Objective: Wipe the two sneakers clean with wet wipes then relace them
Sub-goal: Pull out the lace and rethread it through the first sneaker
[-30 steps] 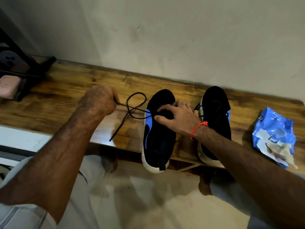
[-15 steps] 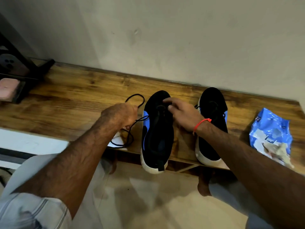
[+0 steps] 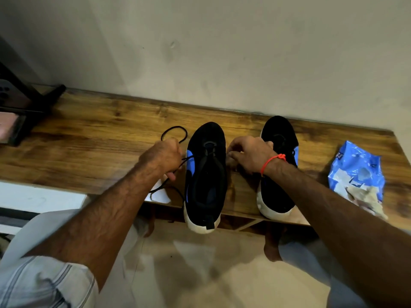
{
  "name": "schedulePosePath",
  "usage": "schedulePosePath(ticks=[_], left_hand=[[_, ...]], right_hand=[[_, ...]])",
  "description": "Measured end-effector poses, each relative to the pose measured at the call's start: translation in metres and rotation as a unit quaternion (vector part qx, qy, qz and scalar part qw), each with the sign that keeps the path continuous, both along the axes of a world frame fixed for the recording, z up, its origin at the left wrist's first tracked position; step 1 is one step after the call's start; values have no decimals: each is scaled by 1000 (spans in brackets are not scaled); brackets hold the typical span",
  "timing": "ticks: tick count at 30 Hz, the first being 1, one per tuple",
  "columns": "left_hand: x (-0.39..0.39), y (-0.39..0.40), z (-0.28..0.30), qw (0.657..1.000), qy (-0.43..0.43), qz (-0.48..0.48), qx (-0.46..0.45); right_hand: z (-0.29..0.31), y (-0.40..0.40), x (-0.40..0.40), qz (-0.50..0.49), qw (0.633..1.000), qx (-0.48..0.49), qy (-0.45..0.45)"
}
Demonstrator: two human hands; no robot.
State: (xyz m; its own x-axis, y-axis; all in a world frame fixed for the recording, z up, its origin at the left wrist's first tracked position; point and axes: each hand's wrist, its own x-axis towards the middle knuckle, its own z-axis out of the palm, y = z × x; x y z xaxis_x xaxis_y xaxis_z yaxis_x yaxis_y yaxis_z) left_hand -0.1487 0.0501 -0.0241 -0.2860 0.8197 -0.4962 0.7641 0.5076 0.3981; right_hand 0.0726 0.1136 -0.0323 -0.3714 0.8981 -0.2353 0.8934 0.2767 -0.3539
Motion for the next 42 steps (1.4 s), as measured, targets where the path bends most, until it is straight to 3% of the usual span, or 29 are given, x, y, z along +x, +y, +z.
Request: schedulePosePath(ticks=[2, 5, 8, 13, 20, 21, 24, 27, 34, 38, 42], left_hand=[[4, -1, -3, 998, -55, 24, -11], [7, 2, -10, 998, -59, 28, 21], [7, 6, -14, 984, -112, 102, 91], [5, 9, -8, 909, -275, 237, 206], [-1, 17, 7, 785, -435, 332, 290], [0, 17, 10, 784, -452, 310, 290], [14, 12, 23, 830, -455, 184, 266], [34, 7, 31, 817, -496, 116, 269], [11, 15, 42, 764, -471, 208, 388], [18, 11, 44, 781, -469, 168, 378], [30, 9, 44, 763, -517, 137, 362]], right_hand=[[2, 2, 0, -15, 998, -21, 54], [9, -6, -7, -9, 984, -72, 160], [14, -15, -14, 26, 982, -98, 160], [14, -18, -12, 45, 987, -101, 117], [13, -18, -10, 32, 979, -112, 166], [13, -20, -12, 25, 977, -96, 190], [16, -21, -23, 2, 945, -83, 316], [15, -18, -33, -14, 898, -142, 416], [18, -8, -25, -38, 957, -12, 286], [25, -12, -32, 1, 941, -16, 337], [36, -20, -48, 19, 911, -54, 409]])
